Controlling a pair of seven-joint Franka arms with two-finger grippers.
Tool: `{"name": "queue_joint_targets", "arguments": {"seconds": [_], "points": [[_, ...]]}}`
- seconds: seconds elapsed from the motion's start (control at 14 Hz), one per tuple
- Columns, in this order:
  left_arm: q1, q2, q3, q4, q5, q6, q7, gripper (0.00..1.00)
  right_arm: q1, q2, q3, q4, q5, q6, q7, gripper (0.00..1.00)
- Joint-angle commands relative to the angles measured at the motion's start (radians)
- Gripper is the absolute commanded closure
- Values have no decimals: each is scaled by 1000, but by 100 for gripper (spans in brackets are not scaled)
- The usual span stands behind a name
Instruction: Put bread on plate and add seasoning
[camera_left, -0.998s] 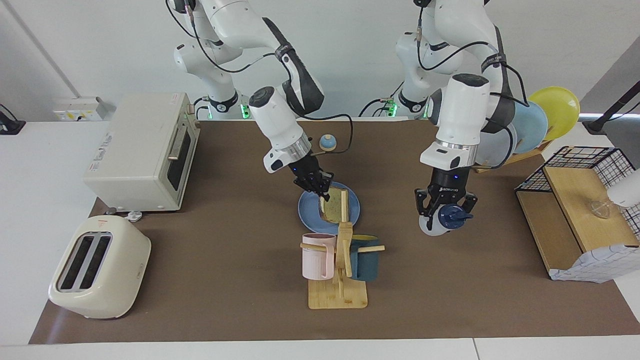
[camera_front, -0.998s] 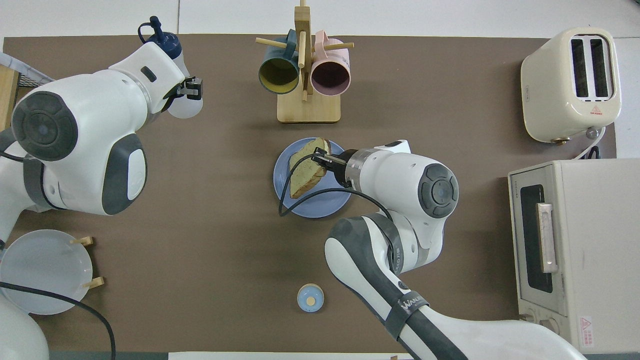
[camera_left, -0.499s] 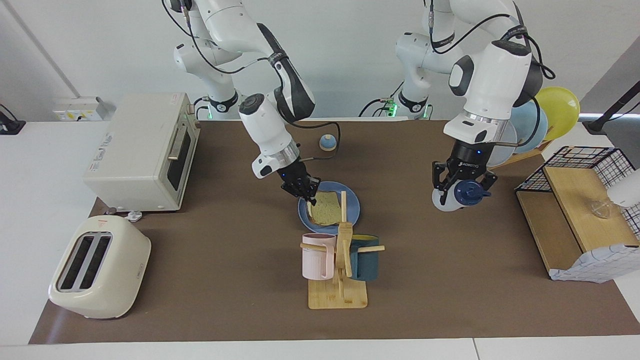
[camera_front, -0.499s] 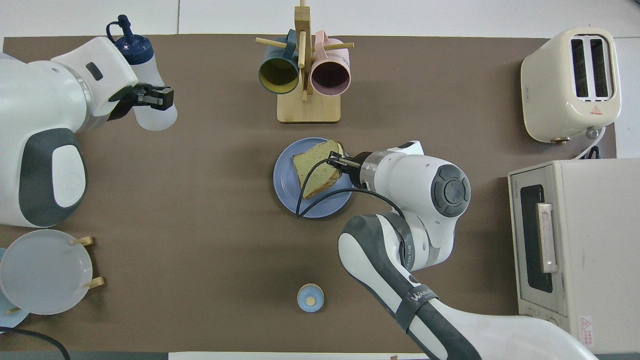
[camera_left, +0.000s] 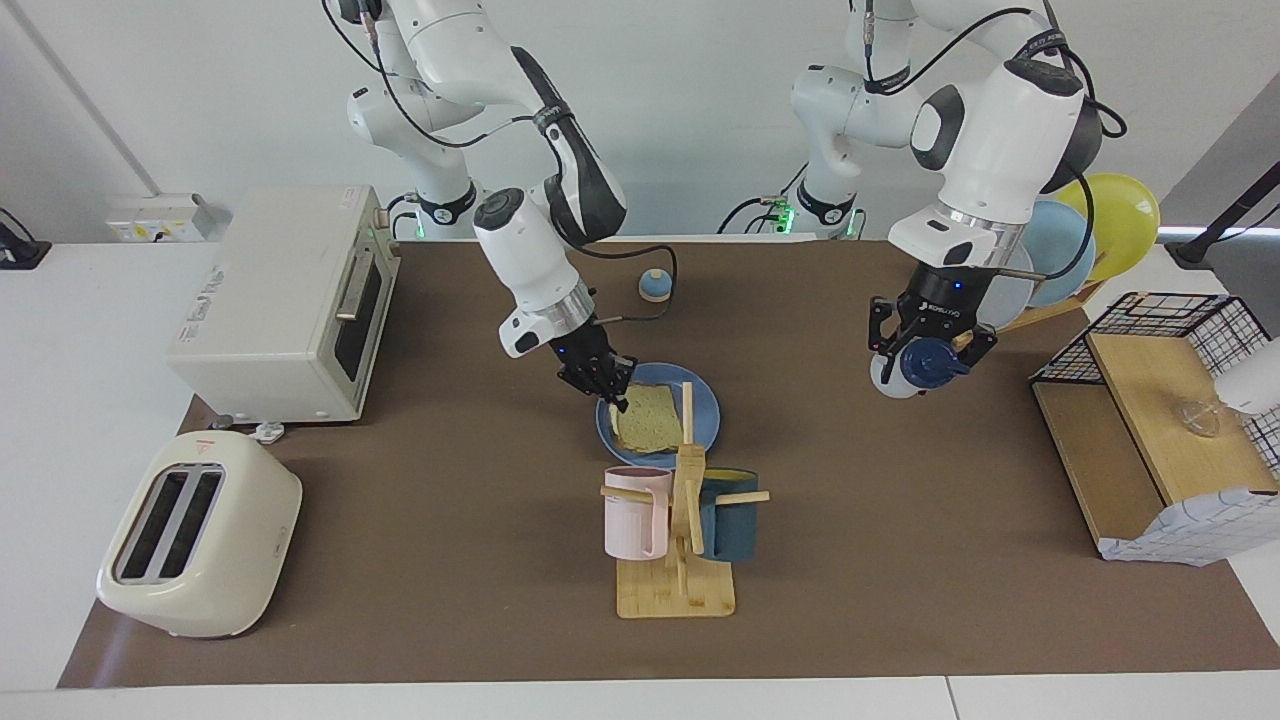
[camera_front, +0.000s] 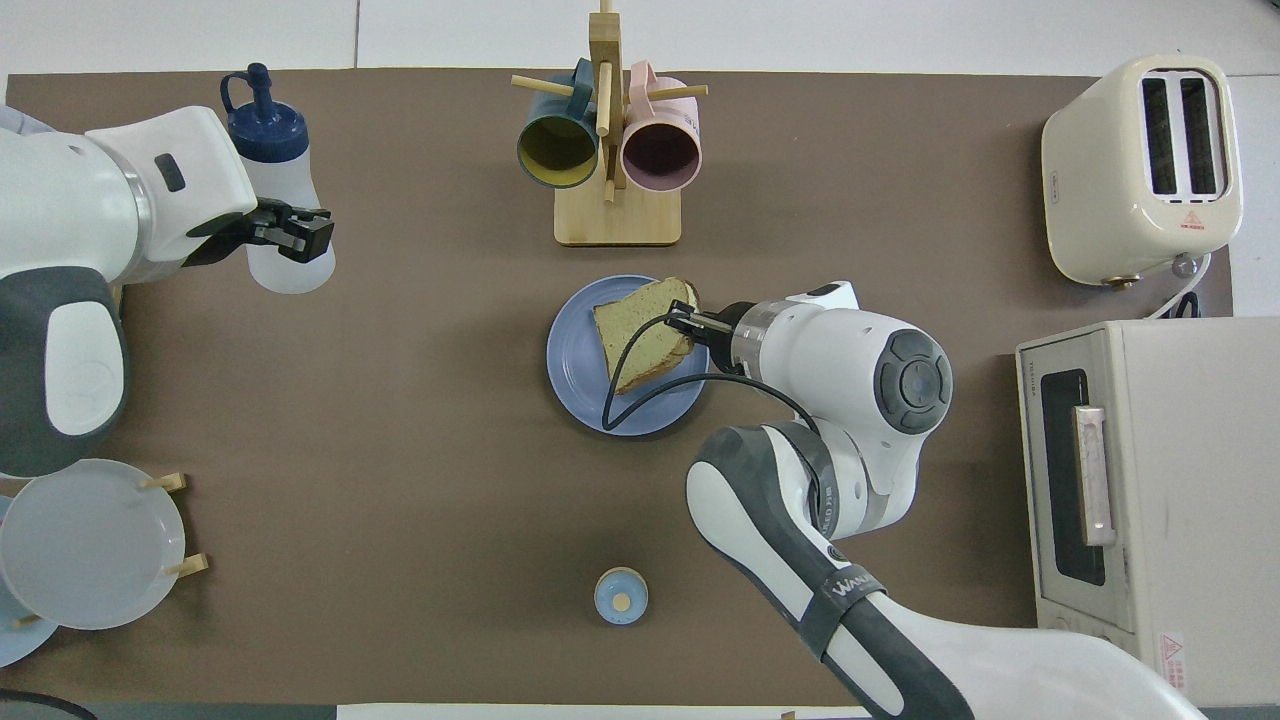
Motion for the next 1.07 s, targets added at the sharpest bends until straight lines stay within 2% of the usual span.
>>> {"name": "queue_joint_targets", "arguments": {"seconds": [0.0,0.07,0.14,0.21,0.29,0.5,1.0], "points": [[23,-35,-4,2,-30,-77,109,100,-13,-35,10,-59,24,41,-35,100],[24,-44,-4,1,-32,-97,137,100,-15,-35,10,-59,25,38,-35,84],[23,-52,-4,1,-32,-118,157,100,-16,-35,10,-58,24,33,-37,61],[24,-56,-4,1,-33,-140,193,100,-21,-35,10,-58,24,33,-34,20],[24,-61,-3,-1,-47,-154,225,100,-21,-35,10,-56,24,33,-34,0],[26,-73,3,-4,-73,-212,298,100,-21,-35,10,-44,24,17,-32,0],[32,-92,8,-5,-73,-301,443,100,-88,-46,4,139,19,-242,-34,0]]}}
